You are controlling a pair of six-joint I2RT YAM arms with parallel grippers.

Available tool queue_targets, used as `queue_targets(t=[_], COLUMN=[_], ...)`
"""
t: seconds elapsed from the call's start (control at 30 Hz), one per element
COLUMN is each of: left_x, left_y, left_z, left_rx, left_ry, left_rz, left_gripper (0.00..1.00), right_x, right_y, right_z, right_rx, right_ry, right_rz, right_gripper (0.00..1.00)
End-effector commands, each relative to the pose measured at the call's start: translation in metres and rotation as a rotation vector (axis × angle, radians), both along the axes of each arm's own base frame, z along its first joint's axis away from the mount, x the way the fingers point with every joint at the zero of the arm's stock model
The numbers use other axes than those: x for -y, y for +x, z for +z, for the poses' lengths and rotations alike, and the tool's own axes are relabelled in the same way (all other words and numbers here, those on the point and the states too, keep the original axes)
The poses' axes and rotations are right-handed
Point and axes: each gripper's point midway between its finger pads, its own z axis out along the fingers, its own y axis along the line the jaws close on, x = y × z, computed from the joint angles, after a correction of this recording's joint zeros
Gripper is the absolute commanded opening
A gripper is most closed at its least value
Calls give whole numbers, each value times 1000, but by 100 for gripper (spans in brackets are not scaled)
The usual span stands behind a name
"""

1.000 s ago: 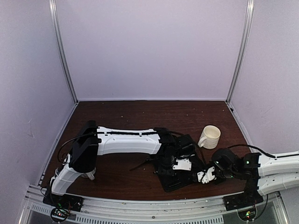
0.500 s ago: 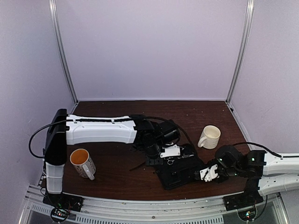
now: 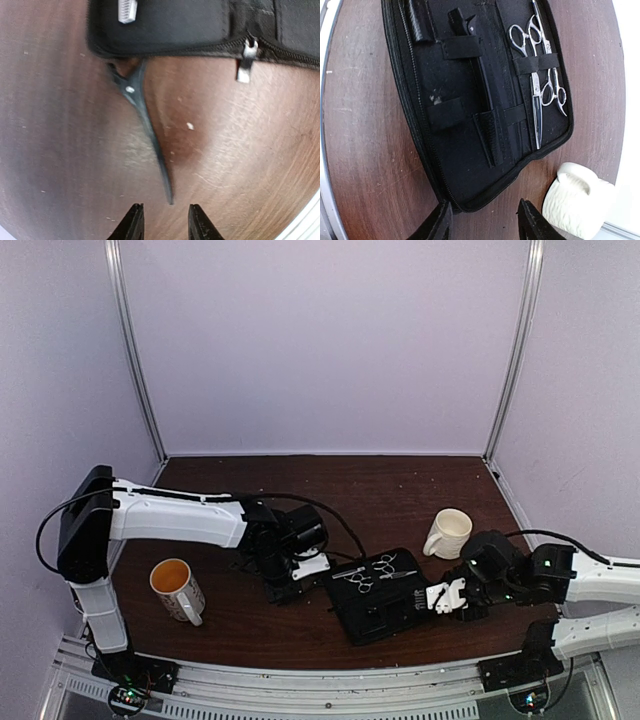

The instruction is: Sort the hair-cutting tools

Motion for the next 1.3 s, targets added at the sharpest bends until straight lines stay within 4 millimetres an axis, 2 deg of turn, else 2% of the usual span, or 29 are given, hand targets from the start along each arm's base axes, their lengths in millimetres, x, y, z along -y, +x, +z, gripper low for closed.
queue_targets(t=[0.0,0.27,0.43,0.67,0.93,1.13,1.27], left_x=[18,26,28,27,18,11,13], left_y=[1,1,4,2,4,5,6], left_z=[5,-10,-21,-28,-30,-31,-25], left_rx=[1,-31,-31,-41,-55,-46,-35], left_ry=[-89,-80,-60,-51,-26,7,-10], left_rz=[4,-9,-1,7,36,51,50], left_gripper=[34,34,34,24,20,31,31], right_x=[-1,1,-2,0,-1,-1,-2], right_y=[-4,1,0,1,3,6,7], right_z=[8,9,19,22,25,31,31], right_rx=[-42,-29,-44,-48,-43,-27,-30], right_ry=[47,52,89,84,81,74,81], right_rz=[-30,-49,-52,-62,-64,-65,-68], right_gripper=[47,47,47,46,46,46,46])
